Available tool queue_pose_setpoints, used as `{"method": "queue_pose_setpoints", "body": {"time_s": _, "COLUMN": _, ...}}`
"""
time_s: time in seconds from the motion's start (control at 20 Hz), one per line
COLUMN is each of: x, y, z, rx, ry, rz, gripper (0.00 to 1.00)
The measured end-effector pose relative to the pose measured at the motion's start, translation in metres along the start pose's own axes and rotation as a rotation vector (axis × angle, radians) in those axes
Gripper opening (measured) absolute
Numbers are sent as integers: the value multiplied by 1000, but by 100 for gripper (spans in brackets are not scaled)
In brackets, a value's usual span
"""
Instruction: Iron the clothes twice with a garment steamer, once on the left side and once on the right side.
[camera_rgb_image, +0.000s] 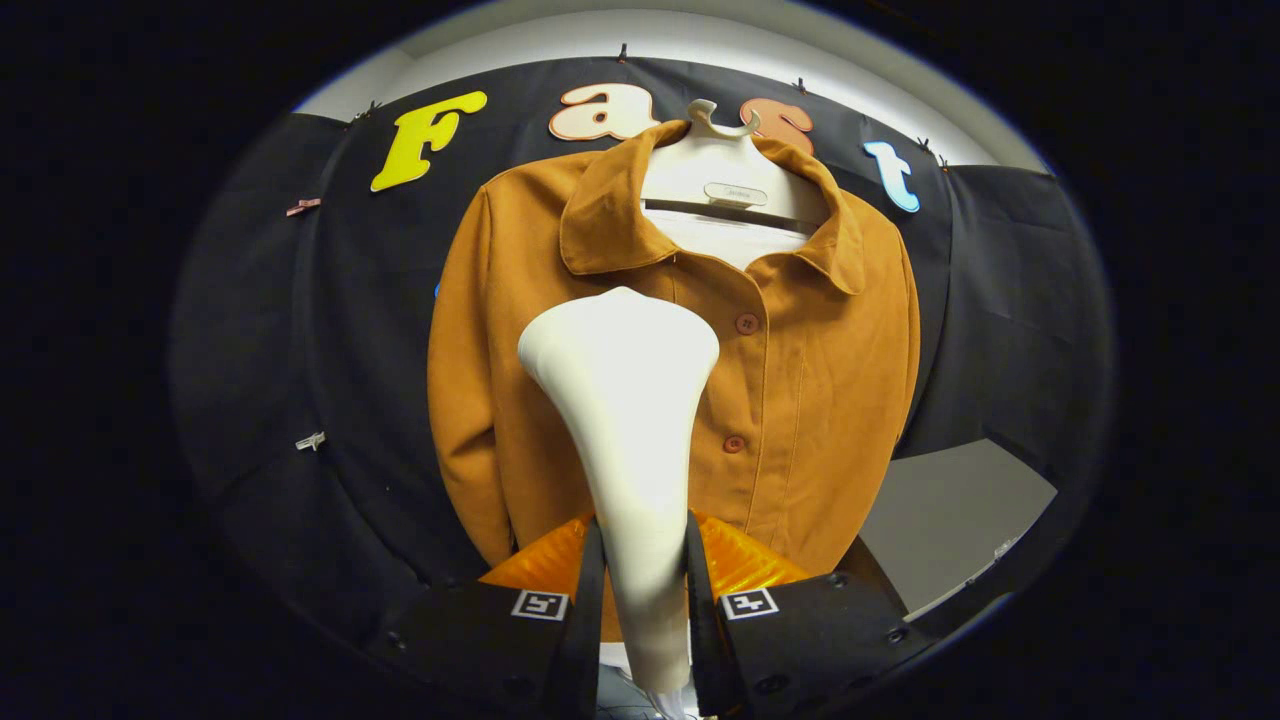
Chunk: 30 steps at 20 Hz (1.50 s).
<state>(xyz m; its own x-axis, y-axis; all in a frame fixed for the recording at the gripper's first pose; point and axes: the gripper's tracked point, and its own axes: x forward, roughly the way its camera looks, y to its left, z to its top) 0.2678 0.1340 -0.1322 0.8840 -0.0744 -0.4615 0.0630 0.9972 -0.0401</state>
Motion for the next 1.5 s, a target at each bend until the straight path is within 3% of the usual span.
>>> {"method": "queue_pose_setpoints", "body": {"time_s": 0.35, "x": 16, "y": 1, "z": -24, "rx": -40, "ry": 65, "rz": -41, "gripper": 41}}
{"method": "queue_pose_setpoints", "body": {"time_s": 1.5, "x": 37, "y": 1, "z": -136, "rx": -53, "ry": 329, "rz": -29, "gripper": 41}}
